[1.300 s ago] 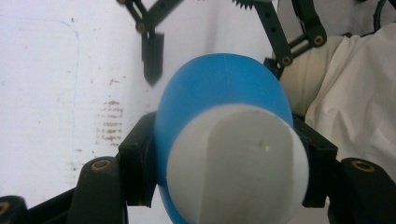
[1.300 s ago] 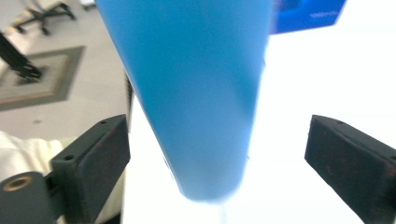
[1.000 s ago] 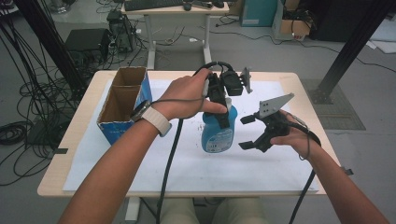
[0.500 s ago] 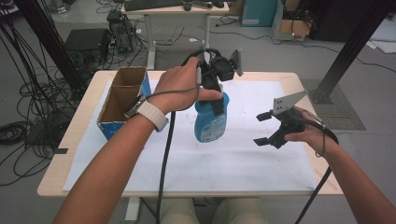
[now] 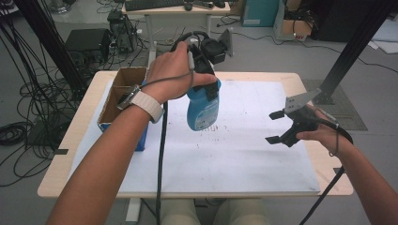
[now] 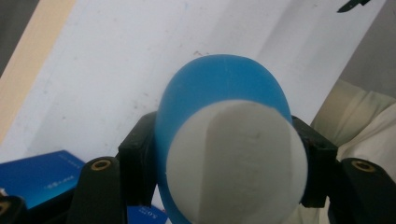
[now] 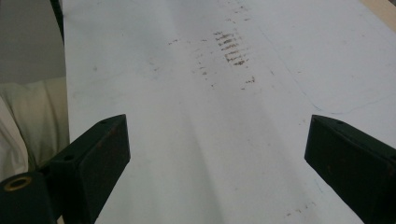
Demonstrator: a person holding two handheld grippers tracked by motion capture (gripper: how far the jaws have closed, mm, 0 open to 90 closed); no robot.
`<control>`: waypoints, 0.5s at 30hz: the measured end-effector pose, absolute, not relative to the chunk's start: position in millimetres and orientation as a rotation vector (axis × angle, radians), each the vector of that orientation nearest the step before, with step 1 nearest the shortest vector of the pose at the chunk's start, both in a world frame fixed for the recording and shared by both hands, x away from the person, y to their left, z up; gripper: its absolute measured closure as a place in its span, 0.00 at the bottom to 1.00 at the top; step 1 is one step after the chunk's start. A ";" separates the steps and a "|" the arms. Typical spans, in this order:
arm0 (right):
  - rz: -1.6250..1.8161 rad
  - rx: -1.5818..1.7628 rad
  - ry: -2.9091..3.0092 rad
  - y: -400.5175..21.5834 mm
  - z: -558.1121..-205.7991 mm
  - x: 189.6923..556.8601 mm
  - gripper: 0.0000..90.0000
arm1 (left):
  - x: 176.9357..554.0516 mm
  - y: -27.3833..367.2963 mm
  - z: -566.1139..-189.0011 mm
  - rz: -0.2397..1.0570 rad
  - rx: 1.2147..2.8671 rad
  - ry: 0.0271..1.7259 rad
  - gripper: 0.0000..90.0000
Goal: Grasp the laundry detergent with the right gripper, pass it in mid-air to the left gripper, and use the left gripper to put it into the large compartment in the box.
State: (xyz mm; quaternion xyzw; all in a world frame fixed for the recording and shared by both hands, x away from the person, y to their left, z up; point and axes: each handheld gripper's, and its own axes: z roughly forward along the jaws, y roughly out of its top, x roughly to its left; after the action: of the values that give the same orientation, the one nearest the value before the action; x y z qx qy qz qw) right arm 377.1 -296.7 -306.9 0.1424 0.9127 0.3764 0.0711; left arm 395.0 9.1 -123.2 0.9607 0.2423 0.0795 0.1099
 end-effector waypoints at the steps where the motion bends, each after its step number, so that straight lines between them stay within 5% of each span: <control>1: 1.118 0.417 2.748 -298.3 -306.0 377.8 0.08 | 395.2 10.6 -120.4 0.245 2.815 0.731 0.42; 15: 1.073 0.428 2.730 -314.9 -303.2 378.0 0.08 | 396.1 26.4 -78.7 0.340 2.743 0.935 0.42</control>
State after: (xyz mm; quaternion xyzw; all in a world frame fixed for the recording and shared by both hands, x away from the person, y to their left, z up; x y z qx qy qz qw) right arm 378.0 -314.9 -303.2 0.1439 0.9173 0.3605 0.0887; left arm 396.1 26.4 -78.7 0.9342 0.3183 0.1158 0.1119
